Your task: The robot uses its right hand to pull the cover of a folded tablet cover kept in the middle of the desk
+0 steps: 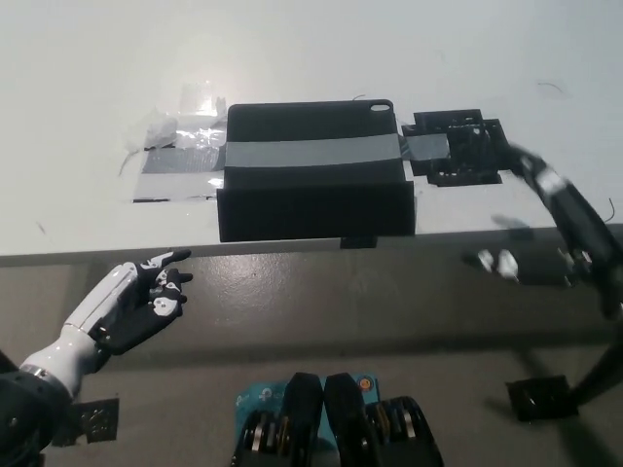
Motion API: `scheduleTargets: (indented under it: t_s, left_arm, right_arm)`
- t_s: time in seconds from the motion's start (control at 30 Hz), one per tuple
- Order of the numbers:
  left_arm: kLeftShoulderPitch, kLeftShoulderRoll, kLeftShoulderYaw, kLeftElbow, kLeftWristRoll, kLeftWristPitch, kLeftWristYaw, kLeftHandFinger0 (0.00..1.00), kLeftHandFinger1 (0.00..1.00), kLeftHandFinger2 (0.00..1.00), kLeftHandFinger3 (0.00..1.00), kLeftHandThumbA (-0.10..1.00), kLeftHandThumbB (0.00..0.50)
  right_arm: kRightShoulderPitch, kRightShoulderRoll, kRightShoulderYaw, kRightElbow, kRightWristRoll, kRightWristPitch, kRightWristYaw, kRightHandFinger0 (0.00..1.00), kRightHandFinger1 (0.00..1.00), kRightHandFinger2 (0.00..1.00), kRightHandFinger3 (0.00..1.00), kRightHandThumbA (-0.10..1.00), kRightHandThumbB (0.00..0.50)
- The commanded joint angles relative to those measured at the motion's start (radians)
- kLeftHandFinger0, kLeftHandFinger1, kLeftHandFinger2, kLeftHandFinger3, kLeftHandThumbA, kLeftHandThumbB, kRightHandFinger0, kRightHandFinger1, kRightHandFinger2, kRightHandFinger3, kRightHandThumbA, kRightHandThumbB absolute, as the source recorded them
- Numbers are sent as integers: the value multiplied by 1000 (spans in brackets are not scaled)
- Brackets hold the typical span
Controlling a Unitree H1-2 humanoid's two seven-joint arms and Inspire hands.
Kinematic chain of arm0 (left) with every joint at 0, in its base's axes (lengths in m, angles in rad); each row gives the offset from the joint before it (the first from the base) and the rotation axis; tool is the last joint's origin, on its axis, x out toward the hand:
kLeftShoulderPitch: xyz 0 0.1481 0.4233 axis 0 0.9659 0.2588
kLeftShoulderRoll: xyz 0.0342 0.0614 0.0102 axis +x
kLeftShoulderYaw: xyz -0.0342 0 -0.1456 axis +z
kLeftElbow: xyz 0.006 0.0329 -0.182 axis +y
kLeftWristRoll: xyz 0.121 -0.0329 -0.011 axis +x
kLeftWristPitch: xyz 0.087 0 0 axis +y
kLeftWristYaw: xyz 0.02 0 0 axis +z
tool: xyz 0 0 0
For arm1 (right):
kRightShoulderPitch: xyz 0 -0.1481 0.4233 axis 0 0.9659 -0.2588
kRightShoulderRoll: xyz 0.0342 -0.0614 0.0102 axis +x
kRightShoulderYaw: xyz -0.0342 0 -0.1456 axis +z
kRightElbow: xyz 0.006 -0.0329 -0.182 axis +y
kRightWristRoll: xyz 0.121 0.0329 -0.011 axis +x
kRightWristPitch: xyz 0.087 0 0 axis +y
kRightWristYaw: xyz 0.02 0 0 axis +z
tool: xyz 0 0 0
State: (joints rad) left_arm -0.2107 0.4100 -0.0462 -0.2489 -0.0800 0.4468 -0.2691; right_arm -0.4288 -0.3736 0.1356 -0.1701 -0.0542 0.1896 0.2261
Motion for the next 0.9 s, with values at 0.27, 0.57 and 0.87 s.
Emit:
scheduleTargets:
  t_s: [0.27, 0.57, 0.87]
  left_arm:
    - [-8, 10, 10, -26, -9, 22, -16, 787, 853, 959, 1000, 1000, 102]
    - [-8, 3, 12, -15, -8, 17, -16, 788, 851, 953, 1000, 1000, 92]
    - [-6, 9, 16, -22, -5, 21, -19, 778, 854, 958, 1000, 1000, 90]
  right_arm:
    - [-441, 53, 224, 183, -136, -7, 151, 1000, 1000, 1000, 1000, 1000, 426]
    - [-628, 44, 499, 370, -248, 116, 378, 1000, 1000, 1000, 1000, 1000, 500]
    - [-705, 96, 655, 540, -362, 178, 452, 1000, 1000, 1000, 1000, 1000, 500]
